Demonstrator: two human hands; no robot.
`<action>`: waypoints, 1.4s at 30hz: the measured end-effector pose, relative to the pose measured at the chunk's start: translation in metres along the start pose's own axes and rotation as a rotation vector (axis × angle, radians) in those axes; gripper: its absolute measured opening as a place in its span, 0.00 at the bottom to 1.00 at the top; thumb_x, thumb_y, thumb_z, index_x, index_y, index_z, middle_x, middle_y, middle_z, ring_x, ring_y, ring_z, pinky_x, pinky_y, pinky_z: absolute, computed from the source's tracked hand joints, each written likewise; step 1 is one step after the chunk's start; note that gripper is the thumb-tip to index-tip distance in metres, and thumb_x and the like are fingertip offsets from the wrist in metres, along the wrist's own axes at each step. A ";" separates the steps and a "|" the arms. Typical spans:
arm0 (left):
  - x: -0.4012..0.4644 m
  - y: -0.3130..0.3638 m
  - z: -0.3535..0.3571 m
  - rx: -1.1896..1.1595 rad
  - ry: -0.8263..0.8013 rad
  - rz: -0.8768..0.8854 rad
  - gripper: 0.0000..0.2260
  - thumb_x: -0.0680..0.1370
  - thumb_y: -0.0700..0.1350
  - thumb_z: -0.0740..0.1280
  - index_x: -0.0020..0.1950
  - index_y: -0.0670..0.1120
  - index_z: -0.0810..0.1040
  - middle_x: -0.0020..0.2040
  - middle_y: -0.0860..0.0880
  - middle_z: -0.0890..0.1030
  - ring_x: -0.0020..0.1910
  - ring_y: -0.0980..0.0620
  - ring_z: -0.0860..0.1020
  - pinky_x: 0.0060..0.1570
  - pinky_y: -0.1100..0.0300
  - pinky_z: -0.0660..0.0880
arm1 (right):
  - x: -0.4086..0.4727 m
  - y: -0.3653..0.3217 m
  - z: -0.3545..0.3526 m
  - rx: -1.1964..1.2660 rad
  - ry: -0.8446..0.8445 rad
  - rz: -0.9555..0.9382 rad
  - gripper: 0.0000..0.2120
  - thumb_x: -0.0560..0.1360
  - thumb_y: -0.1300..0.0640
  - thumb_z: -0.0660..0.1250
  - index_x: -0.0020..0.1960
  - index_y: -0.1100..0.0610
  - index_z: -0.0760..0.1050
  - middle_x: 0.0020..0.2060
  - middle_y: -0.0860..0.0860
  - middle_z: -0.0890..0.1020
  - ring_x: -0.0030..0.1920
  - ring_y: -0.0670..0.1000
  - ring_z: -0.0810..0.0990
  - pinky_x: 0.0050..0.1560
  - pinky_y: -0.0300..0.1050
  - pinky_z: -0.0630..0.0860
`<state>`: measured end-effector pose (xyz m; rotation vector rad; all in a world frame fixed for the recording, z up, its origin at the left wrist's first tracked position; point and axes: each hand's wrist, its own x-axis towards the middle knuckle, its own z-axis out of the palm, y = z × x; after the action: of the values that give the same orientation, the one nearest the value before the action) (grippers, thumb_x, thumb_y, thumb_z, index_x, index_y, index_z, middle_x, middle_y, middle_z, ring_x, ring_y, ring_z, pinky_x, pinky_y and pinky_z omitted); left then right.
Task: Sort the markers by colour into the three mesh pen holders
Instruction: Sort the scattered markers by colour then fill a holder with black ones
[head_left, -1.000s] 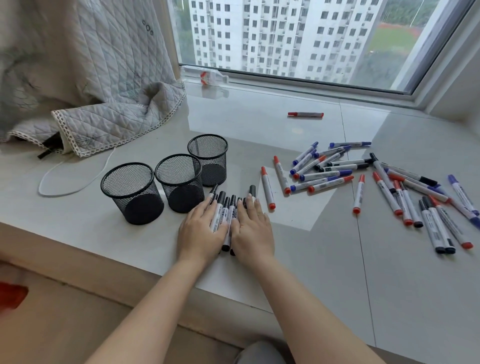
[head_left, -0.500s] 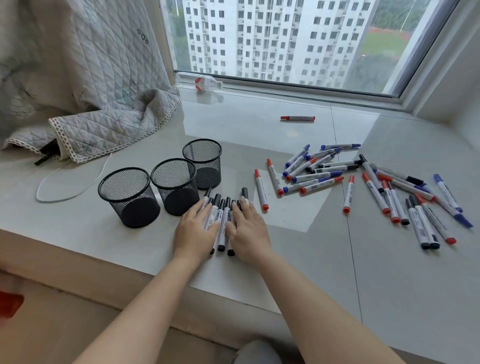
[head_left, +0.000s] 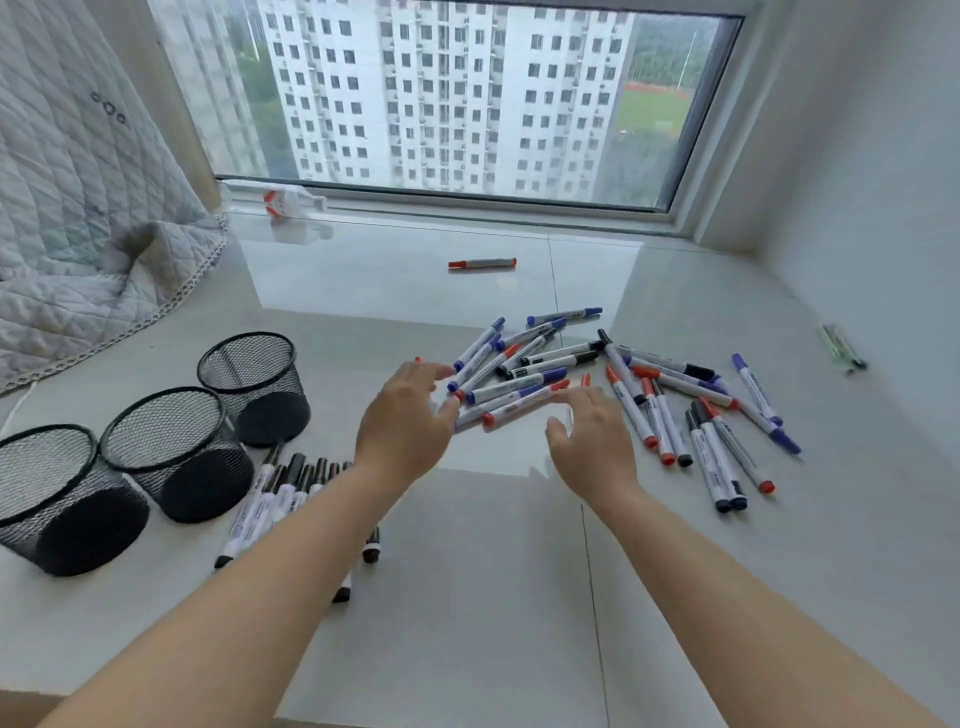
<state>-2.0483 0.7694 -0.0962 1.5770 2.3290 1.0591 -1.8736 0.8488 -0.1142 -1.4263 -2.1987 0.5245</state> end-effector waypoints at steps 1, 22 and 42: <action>0.014 0.009 0.010 0.004 -0.040 -0.002 0.14 0.76 0.46 0.62 0.62 0.50 0.74 0.60 0.50 0.76 0.55 0.51 0.76 0.51 0.59 0.71 | 0.009 0.015 -0.009 -0.017 0.020 0.014 0.16 0.74 0.60 0.60 0.62 0.57 0.73 0.61 0.55 0.74 0.64 0.54 0.68 0.63 0.48 0.64; 0.156 0.065 0.151 0.655 -0.372 0.095 0.29 0.75 0.65 0.57 0.64 0.44 0.69 0.60 0.44 0.73 0.57 0.45 0.72 0.53 0.52 0.73 | 0.142 0.167 -0.059 -0.313 -0.120 0.130 0.17 0.77 0.50 0.60 0.64 0.53 0.70 0.61 0.52 0.73 0.63 0.54 0.67 0.63 0.50 0.66; 0.163 0.054 0.141 0.644 -0.311 0.418 0.05 0.75 0.44 0.61 0.50 0.49 0.70 0.43 0.52 0.75 0.41 0.52 0.71 0.34 0.60 0.64 | 0.156 0.178 -0.059 -0.354 -0.237 0.116 0.18 0.74 0.49 0.65 0.62 0.54 0.72 0.58 0.52 0.74 0.58 0.52 0.71 0.56 0.45 0.68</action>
<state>-2.0121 0.9867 -0.1250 2.3163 2.2856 0.0475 -1.7634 1.0652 -0.1357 -1.7589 -2.5020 0.3698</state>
